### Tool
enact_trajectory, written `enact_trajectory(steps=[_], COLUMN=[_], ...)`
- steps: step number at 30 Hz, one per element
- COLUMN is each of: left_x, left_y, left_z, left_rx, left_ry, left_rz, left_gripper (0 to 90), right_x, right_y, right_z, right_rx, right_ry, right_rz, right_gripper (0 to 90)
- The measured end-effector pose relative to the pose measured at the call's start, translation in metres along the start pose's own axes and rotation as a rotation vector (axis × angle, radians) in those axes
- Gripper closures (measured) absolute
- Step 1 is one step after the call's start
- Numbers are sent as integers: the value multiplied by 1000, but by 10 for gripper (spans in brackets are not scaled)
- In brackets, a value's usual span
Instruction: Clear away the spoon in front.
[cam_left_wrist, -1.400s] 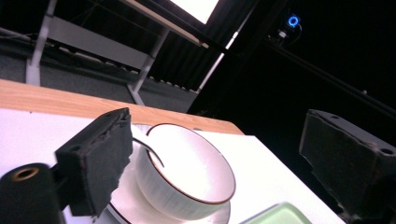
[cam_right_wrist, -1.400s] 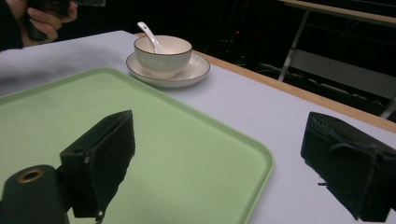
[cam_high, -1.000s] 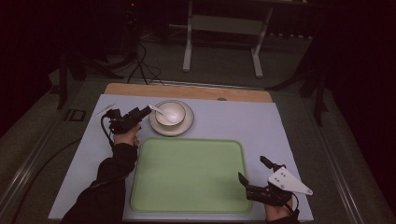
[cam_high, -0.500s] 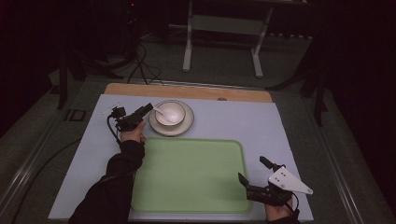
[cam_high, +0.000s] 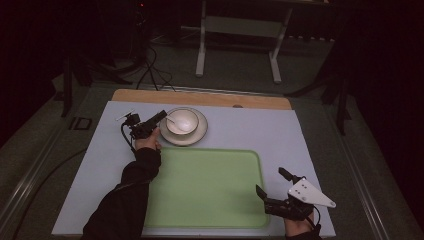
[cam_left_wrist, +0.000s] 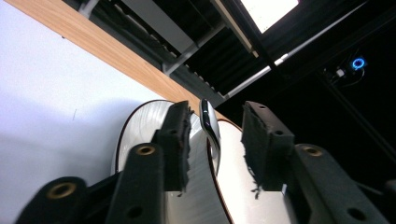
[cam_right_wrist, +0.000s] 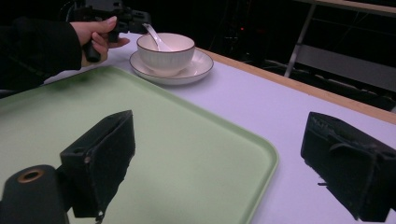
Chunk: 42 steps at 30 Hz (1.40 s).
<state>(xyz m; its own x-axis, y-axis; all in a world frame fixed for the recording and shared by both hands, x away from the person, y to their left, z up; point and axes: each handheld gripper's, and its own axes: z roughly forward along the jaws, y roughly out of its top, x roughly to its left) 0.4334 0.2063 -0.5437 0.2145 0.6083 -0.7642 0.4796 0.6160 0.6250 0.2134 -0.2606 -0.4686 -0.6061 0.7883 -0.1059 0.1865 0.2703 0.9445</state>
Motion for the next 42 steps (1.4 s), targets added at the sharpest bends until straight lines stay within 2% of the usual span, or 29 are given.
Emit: enact_trajectory(steps=[4, 8, 12, 16, 22, 32, 36, 42], left_x=[1, 3, 0, -7, -17, -29, -39, -59], left_y=[0, 1, 1, 4, 6, 12, 19, 33], left_z=[2, 2, 1, 2, 3, 0, -3, -12], left_rx=[-4, -3, -9, -7, 14, 23, 27, 33], left_ry=[6, -9, -13, -37, -30, -25, -32, -64], left_rz=[-17, -33, -35, -22, 25, 66, 93, 134], left_gripper=[698, 782, 810, 833, 844, 848, 849, 849], right_x=[0, -1, -1, 0, -1, -1, -1, 0], right_y=[0, 0, 0, 0, 0, 0, 0, 1], right_z=[0, 0, 0, 1, 0, 0, 0, 0], right_rx=[-1, -1, 0, 0, -2, -3, -2, -1], right_ry=[1, 1, 2, 2, 3, 2, 1, -1], right_rz=[1, 1, 3, 1, 0, 1, 0, -2], right_gripper=[99, 99, 99, 99, 99, 99, 99, 99])
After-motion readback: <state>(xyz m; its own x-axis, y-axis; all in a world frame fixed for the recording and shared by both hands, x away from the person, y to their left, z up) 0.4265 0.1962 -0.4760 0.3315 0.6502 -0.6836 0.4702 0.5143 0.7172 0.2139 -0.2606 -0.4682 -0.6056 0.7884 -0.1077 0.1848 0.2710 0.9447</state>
